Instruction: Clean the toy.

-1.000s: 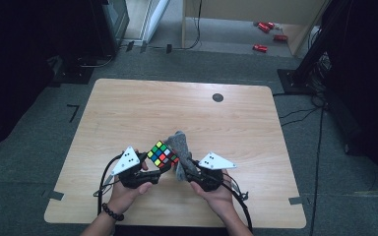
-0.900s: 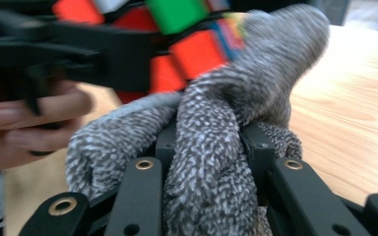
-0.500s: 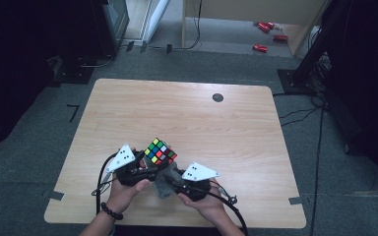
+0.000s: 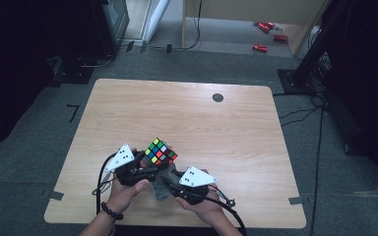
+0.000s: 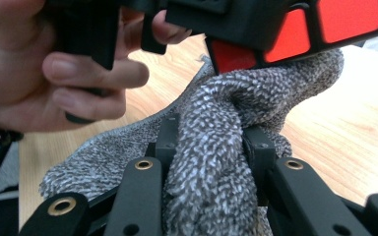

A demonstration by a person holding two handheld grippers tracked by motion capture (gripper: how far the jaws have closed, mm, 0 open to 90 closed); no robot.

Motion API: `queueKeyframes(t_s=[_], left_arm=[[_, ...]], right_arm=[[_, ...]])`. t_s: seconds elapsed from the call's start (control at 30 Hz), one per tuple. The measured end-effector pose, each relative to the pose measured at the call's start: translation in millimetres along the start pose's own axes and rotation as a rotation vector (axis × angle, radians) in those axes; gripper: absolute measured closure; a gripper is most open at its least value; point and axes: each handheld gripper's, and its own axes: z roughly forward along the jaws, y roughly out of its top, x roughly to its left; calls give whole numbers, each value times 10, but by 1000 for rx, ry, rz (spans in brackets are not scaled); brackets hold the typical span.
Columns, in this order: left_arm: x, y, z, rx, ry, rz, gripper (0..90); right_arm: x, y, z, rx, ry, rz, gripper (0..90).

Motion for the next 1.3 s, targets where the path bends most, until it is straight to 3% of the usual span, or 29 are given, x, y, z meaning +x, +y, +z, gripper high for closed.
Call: queueKeyframes(t_s=[0.1,0.2,0.27,0.4,0.53,0.57,0.63,0.7,0.83,0.9,1.0,1.07,1.13,1.17,1.2,1.27,1.3], left_arm=[[6,-1,-4,2,4,4,346],[-3,-11,4,12,1,16,346],[-12,-15,17,17,-4,16,346],[-8,-15,26,18,-6,16,346],[39,-21,8,22,9,9,346],[55,-21,0,22,12,7,347],[66,-18,-12,18,15,2,346],[63,-17,-15,18,15,8,347],[37,-30,14,28,10,18,347],[20,-37,33,34,6,21,347],[6,-51,55,43,3,21,347],[17,-48,42,38,8,24,347],[27,-42,32,34,18,22,346],[42,-38,21,34,24,22,347],[54,-35,13,31,33,16,347],[83,-29,-5,30,44,11,347],[91,-27,-12,31,50,8,347]], right_arm=[[-58,15,-29,2,-41,7,683],[-206,23,-96,-20,-115,97,684],[-266,22,-129,-41,-137,148,684],[-107,20,-73,-38,-90,86,683],[-27,-6,-5,-11,-45,71,682],[-9,-4,8,1,-45,44,678],[-21,1,2,1,-53,40,678],[-101,20,-44,-15,-91,70,678],[-278,12,-118,-17,-221,173,678],[-295,-21,-110,-10,-218,189,678],[-183,-23,-64,-16,-173,131,677],[-48,-12,-18,-12,-152,57,675],[-29,-17,-8,-11,-142,46,675],[18,-33,18,3,-94,2,674],[18,-33,18,3,-94,2,674],[49,-27,38,34,-99,-64,670],[49,-27,38,34,-99,-64,670]])
